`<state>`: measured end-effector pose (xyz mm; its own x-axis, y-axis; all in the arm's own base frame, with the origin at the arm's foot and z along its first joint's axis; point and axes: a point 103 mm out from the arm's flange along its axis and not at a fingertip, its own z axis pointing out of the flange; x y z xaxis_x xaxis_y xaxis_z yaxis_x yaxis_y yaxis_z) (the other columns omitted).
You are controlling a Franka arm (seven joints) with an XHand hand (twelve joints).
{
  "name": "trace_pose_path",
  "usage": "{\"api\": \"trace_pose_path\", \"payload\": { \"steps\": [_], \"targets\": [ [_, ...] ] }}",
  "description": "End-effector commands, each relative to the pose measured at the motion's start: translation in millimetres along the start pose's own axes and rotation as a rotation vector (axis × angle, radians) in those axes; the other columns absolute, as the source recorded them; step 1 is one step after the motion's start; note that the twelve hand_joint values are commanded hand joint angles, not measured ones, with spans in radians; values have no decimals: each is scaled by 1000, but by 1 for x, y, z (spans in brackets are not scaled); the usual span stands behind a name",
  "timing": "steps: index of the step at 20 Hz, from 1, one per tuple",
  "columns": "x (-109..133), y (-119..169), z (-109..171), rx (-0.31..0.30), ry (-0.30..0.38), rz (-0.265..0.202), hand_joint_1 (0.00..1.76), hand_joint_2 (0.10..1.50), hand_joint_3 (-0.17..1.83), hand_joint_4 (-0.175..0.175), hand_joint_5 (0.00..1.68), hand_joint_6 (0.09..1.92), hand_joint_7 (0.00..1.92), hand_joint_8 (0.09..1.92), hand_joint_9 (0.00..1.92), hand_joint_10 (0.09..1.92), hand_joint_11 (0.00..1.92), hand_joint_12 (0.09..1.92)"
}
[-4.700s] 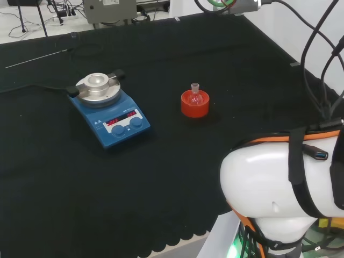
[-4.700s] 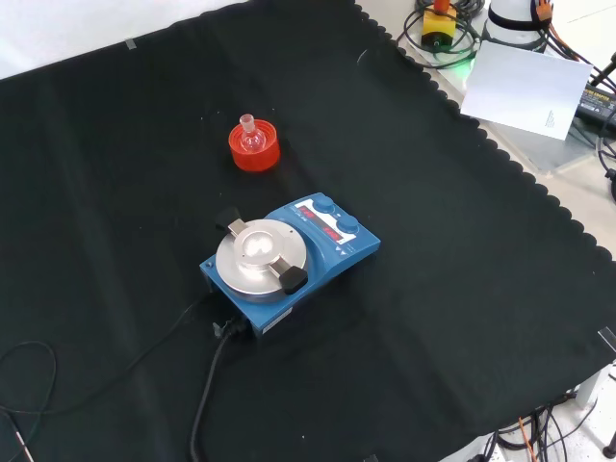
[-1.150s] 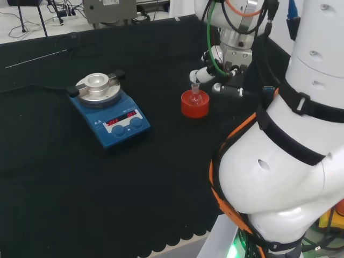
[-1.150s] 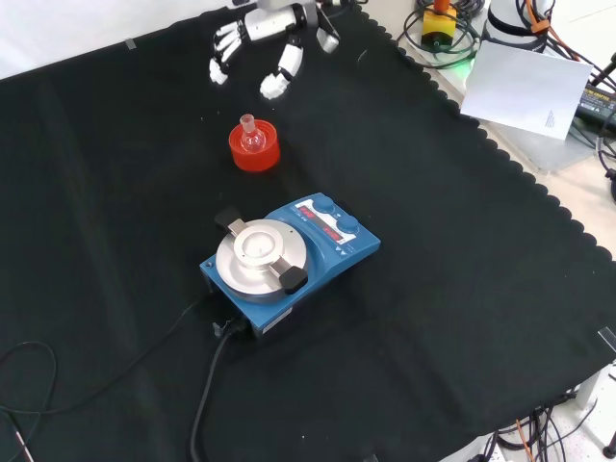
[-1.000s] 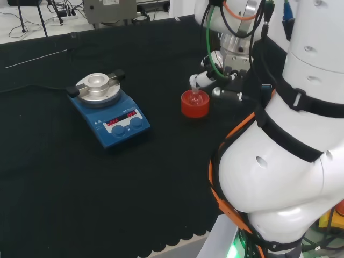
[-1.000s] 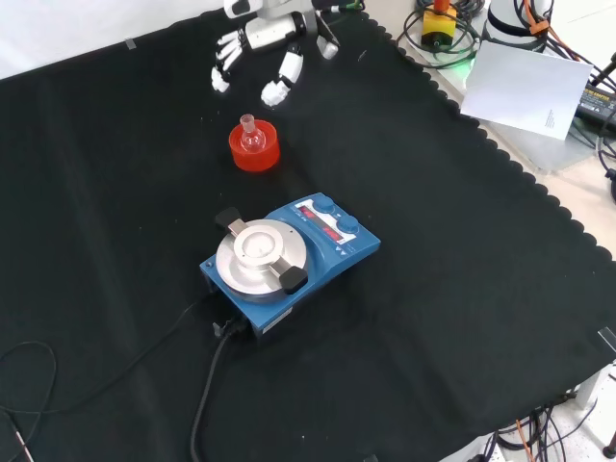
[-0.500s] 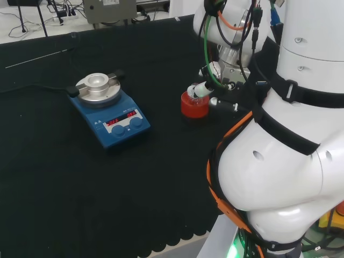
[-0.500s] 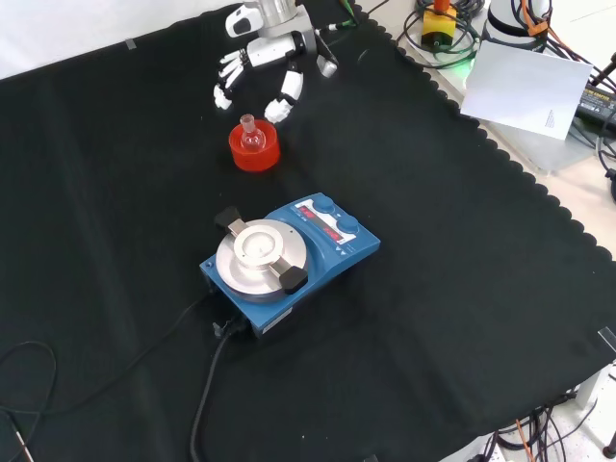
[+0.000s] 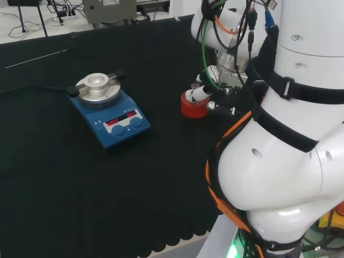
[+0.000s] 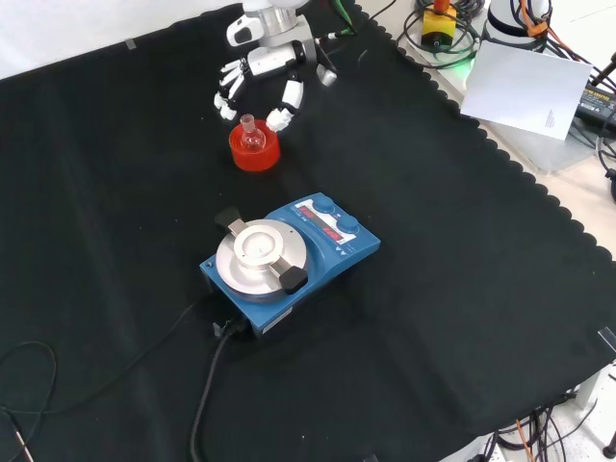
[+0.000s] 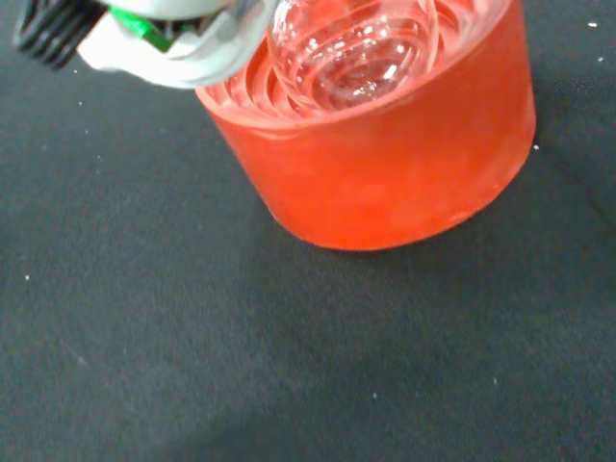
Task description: Pick up the round-bottom flask.
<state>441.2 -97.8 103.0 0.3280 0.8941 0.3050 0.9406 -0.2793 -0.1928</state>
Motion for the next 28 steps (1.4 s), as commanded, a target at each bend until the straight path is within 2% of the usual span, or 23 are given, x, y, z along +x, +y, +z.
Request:
{"api": "trace_pose_path", "payload": {
  "steps": [1, 6, 11, 14, 23, 28],
  "targets": [
    [2, 6, -1, -26, 12, -8, 877, 602, 592, -64, 642, 98, 208, 715, 328, 757, 0, 1255],
    [5, 10, 0, -28, 4, -8, 887, 599, 611, -66, 657, 137, 213, 710, 327, 752, 0, 1281],
    [-1, 13, 0, -27, 11, -1, 911, 589, 637, -66, 563, 481, 217, 710, 324, 757, 0, 1319],
    [1, 13, 3, -28, -1, 4, 918, 588, 646, -65, 561, 614, 221, 711, 322, 759, 0, 1334],
    [-3, 17, 2, -53, 14, 0, 951, 582, 659, -65, 570, 716, 238, 715, 339, 761, 0, 1370],
    [-3, 19, 4, -61, 4, -2, 961, 583, 665, -71, 632, 758, 242, 716, 353, 762, 4, 1380]
  ]
}}
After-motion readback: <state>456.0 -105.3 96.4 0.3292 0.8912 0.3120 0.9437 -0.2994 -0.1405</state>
